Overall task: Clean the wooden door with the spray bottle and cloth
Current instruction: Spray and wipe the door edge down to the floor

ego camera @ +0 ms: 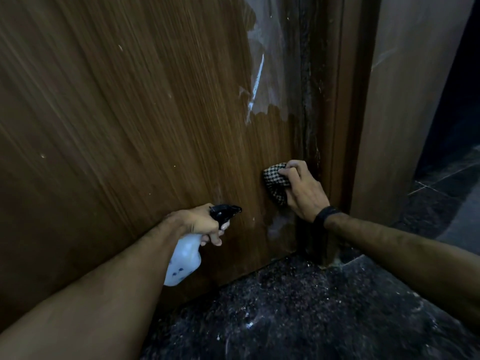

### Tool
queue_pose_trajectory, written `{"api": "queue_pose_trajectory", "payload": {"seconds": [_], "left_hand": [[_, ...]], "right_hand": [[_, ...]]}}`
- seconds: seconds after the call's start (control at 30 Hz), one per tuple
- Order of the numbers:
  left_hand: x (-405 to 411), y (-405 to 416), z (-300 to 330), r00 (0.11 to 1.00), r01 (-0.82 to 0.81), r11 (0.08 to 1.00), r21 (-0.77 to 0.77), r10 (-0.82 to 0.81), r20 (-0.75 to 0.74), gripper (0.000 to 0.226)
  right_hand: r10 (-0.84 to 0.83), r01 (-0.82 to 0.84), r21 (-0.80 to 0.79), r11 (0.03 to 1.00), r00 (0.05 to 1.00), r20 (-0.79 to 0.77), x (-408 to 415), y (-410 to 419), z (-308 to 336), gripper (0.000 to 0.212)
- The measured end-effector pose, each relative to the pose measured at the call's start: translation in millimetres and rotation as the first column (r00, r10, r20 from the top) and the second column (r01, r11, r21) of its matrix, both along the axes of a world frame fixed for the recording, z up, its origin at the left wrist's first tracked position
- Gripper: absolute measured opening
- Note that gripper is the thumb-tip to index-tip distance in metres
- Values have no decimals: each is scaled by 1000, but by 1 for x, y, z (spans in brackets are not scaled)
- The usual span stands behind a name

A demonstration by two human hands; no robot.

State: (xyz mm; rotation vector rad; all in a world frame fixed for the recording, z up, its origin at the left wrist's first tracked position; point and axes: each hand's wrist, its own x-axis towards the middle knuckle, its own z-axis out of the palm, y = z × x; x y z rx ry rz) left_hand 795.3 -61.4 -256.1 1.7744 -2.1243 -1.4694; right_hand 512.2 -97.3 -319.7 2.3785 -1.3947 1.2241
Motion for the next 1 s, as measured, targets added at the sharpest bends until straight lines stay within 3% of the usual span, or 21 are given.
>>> {"api": "queue_pose_trajectory", "payload": {"seconds": [0.27, 0.33, 0.4, 0.5, 0.6, 0.7, 0.77, 0.87, 1.0], "left_hand": [[-21, -4, -8, 997, 78, 997, 12, -78, -8, 34], [-25, -6, -9, 997, 83, 997, 5, -83, -4, 34], [-27, -8, -12, 998, 65, 998, 3, -65, -6, 34], [-27, -10, -19, 998, 55, 998, 36, -54, -13, 34], [-29, -11, -24, 999, 47, 998, 51, -46, -10, 33], [-31, -14, -28, 999, 48, 997, 61, -47, -26, 33], [-31, -17, -30, 998, 57, 997, 59, -55, -30, 32], [-31, -18, -32, 998, 46, 998, 51, -44, -37, 32], [-30, -16, -31, 998, 38, 997, 61, -35, -45, 31]], "right_hand": [[5, -6, 28, 1000, 998, 65, 14, -2, -16, 55], [-2, 4, 39, 999, 999, -37, 15, -2, -29, 54], [15, 28, 168, 985, 968, -251, 12, 0, -49, 48], [213, -82, 283, 956, 857, -469, 4, 4, -80, 48], [253, -127, 309, 943, 874, -414, -5, 5, -88, 61], [66, -53, 179, 982, 995, -69, 2, 3, -63, 52], [-5, -4, 88, 996, 995, 100, 7, -5, -42, 45], [7, -7, 7, 1000, 999, 45, 6, -9, -34, 44], [112, -72, 157, 985, 958, -264, 6, -2, -75, 50]]}}
